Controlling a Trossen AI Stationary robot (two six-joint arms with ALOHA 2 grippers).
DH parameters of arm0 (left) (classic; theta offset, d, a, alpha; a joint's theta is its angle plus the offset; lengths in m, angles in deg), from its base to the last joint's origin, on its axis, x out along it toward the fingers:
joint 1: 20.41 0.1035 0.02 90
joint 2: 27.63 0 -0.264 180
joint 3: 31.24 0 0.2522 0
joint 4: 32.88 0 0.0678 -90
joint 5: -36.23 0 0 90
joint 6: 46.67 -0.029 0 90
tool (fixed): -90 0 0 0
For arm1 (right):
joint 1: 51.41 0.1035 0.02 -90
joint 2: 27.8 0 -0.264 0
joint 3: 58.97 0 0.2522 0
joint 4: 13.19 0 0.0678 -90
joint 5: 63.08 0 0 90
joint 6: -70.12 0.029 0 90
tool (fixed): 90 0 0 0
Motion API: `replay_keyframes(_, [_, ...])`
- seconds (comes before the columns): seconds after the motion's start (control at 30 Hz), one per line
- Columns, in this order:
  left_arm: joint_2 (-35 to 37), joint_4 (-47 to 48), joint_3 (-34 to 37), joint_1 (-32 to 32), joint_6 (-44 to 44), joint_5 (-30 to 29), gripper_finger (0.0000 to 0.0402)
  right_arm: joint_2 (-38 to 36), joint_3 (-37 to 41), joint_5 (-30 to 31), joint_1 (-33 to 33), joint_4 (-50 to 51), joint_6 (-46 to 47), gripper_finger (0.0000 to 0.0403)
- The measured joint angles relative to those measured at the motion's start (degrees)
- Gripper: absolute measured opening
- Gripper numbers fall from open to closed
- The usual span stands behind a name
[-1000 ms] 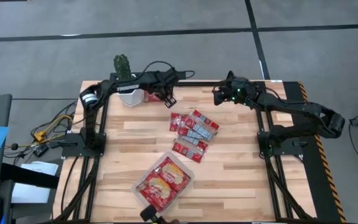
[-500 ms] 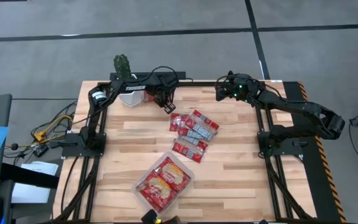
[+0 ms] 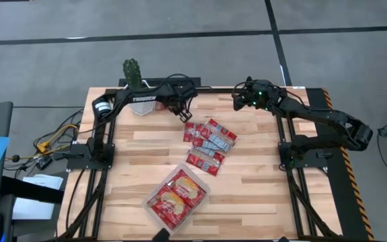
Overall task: Sort popcorn bags into baskets
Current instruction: Put the red popcorn bag into the transparent bin
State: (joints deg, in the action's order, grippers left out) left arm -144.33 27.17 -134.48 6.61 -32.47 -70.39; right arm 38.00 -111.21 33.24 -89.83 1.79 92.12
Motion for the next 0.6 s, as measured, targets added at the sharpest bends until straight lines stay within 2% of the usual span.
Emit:
replay_keyframes(0.17, [-1.7, -2.2, 0.1, 2.6, 2.8, 0.1, 0.0, 0.0, 0.0, 0.0, 0.0, 0.0, 0.0, 0.0255])
replay_keyframes(0.4, [-1.6, -3.2, 0.1, 3.6, 3.0, -3.2, 0.0, 0.0, 0.0, 0.0, 0.0, 0.0, 0.0, 0.0255])
replay_keyframes(0.6, [-4.1, -4.6, 0.1, 4.1, 4.8, -1.8, 0.0, 0.0, 0.0, 0.1, 0.0, 0.0, 0.0, 0.0255])
